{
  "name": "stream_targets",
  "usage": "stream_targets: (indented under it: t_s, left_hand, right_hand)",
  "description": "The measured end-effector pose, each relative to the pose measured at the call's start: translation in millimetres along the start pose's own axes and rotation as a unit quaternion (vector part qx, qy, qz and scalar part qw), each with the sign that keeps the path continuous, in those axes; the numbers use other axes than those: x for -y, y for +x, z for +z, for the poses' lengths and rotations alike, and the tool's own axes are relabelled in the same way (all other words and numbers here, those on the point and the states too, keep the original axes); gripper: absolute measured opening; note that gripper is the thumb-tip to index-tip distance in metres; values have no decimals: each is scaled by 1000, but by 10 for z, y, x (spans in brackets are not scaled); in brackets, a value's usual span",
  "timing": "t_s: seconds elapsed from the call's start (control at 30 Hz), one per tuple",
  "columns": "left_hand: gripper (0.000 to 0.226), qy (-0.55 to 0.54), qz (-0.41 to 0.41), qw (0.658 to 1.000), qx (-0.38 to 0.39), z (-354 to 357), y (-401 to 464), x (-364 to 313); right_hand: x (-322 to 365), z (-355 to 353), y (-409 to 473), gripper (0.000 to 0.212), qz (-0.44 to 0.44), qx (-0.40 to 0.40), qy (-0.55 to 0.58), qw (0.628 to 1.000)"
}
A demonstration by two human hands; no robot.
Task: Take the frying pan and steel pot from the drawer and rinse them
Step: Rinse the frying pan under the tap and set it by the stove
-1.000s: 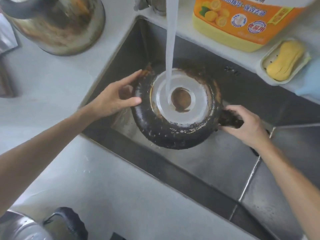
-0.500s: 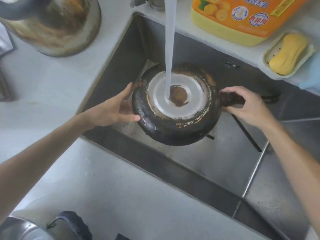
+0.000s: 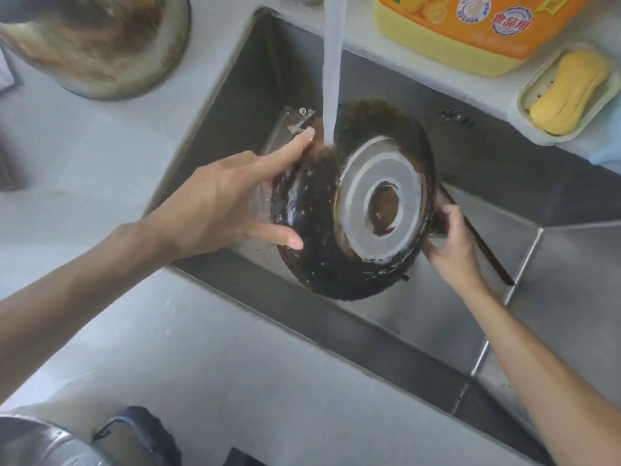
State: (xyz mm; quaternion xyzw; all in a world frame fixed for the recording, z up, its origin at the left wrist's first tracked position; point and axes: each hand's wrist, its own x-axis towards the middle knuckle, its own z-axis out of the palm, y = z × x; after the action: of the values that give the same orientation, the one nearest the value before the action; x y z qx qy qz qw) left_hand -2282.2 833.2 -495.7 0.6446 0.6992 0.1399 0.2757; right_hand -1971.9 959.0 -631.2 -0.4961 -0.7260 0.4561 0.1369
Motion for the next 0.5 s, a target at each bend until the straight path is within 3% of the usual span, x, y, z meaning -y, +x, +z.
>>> stream_targets:
  t_s: [0.1,0.2,0.27,0.37,0.43,0.5]
  left_hand:
    - [103,-124,-52,991,2,-81,79,34]
    - [95,-236,-130,963,16,-21,140,315]
    - [86,-300,-167,937,70,74,102,446]
    - [58,-385,-182,891,157,224,8,566]
    - [61,-428,-174,871,171,265,-52,581]
    - [72,-439,-167,871,144,286,-102,623]
  right_hand:
    - [-16,-102,82,39,3,68,34,997]
    - [99,-336,191,40,-50,106,-32,993]
    - [229,-482,309,51,-92,94,-73,989]
    - [442,-634,449,46,-157,81,-176,969]
    - [549,-660,446,47,-171,75,-213,959]
    - [609,-636,408,46,-183,43,-224,956]
